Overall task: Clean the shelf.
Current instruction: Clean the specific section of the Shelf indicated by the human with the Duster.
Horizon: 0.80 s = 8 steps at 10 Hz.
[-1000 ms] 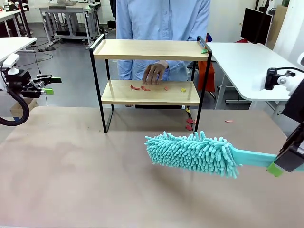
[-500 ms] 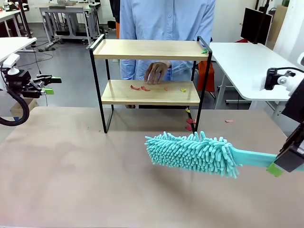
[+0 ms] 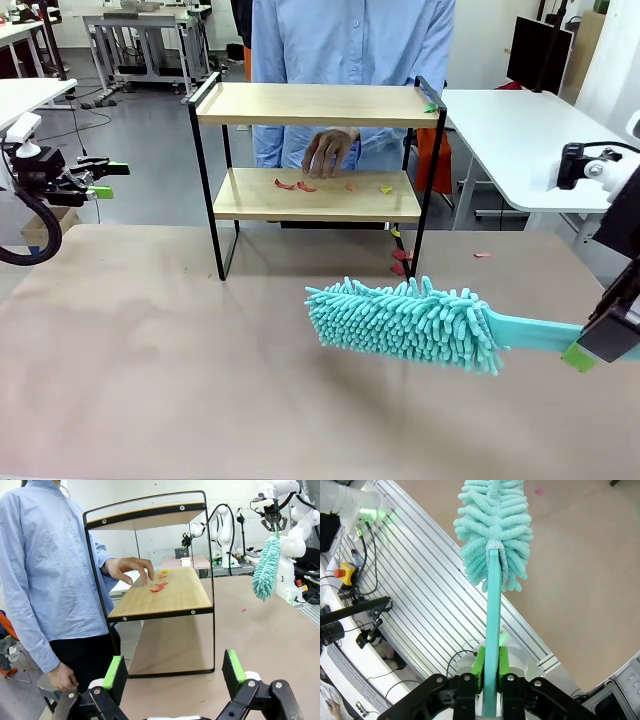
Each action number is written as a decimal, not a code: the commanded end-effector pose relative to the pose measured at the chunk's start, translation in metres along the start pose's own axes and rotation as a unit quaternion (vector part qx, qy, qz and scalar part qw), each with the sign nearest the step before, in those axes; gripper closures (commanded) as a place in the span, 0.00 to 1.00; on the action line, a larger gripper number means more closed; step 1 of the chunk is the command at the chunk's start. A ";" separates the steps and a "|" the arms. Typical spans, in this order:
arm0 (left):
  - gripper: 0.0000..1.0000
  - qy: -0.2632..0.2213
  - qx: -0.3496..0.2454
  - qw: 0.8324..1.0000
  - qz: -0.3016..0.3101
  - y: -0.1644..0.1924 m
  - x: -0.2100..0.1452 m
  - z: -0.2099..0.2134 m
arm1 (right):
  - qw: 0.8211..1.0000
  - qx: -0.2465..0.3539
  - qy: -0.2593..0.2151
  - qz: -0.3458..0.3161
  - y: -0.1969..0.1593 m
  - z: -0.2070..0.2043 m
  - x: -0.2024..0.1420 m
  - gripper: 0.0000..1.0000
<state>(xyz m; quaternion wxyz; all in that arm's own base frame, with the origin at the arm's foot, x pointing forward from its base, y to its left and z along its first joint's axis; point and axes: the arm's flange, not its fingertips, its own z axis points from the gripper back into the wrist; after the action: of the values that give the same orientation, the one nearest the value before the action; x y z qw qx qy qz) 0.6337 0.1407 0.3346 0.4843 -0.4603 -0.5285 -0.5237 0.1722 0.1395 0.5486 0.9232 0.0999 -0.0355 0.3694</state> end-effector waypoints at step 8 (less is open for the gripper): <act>0.00 0.003 -0.002 1.000 -0.002 -0.002 0.003 0.000 | 1.000 0.008 -0.012 -0.001 0.002 0.003 0.003 0.87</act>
<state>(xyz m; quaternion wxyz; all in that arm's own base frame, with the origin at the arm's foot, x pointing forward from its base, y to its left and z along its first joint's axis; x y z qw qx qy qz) 0.6337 0.1407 0.3346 0.4843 -0.4603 -0.5285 -0.5237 0.1722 0.1394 0.5486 0.9232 0.0999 -0.0356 0.3694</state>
